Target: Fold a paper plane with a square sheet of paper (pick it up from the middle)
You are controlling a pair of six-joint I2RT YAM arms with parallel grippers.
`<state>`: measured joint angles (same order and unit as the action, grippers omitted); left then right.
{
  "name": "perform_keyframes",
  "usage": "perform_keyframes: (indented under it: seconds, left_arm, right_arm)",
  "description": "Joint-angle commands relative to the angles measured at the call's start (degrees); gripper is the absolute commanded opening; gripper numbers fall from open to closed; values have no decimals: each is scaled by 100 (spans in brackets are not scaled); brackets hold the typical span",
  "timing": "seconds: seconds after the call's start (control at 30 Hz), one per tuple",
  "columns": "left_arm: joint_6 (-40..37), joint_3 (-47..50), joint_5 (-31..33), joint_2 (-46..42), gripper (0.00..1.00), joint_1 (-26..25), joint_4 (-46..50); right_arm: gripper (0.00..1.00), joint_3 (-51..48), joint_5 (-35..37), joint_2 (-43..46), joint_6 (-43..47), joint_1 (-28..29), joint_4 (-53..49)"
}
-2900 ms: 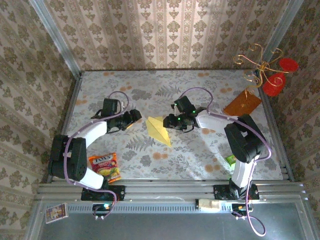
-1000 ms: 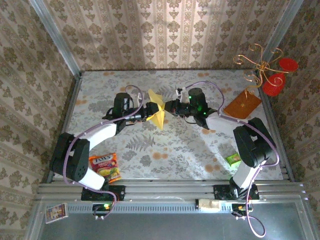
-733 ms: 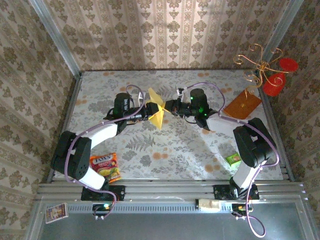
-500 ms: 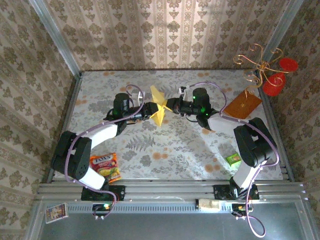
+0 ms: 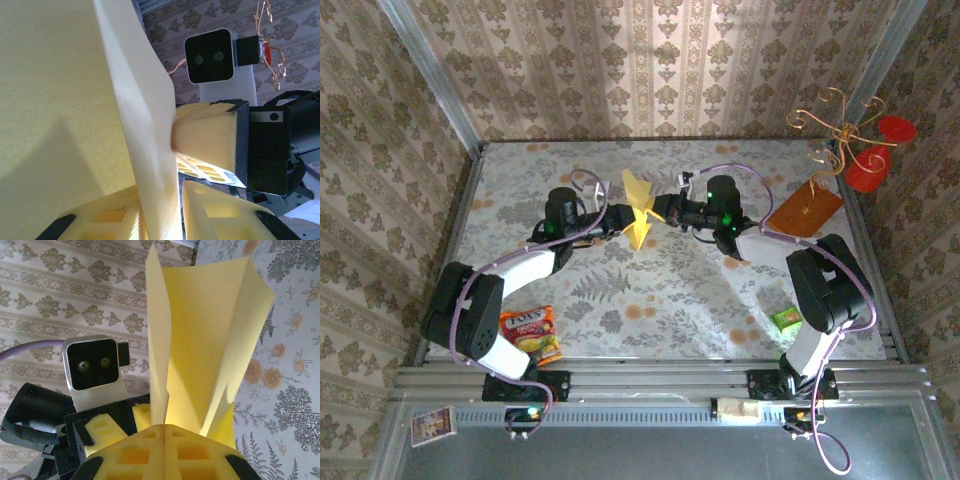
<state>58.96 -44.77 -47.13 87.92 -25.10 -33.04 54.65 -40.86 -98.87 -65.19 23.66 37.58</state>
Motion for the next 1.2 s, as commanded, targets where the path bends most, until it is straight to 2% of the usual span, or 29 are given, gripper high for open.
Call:
perform_keyframes:
  seconds: [0.0, 0.33, 0.57, 0.67, 0.8, 0.93, 1.0, 1.17]
  left_arm:
    - [41, 59, -62, -184, 24, 35, -186]
    - [13, 83, -58, -187, 14, 80, -138]
    - [-257, 54, 37, -213, 10, 120, 284]
    - [-763, -120, 239, -294, 9, 128, 1128]
    - [-1997, -739, 940, -399, 10, 98, 3106]
    - [-3373, -1744, 2182, -286, 10, -56, 5188]
    - [-3902, -2359, 2779, -130, 10, -354, 6075]
    - [-4841, -3535, 4325, 322, 11, -778, 7334]
  right_arm:
    - [8, -102, -132, -100, -47, -41, 188]
    - [13, -116, -144, -133, -55, -54, 171]
    - [35, -154, 36, 99, 175, -145, -331]
    - [43, -162, 277, 327, 532, -208, -889]
    - [50, -132, 732, 723, 1101, -268, -1793]
    - [53, -118, 1315, 1131, 1637, -299, -2642]
    - [56, -92, 1678, 1347, 1947, -296, -3094]
    - [60, -164, 2365, 1824, 2379, -336, -3779]
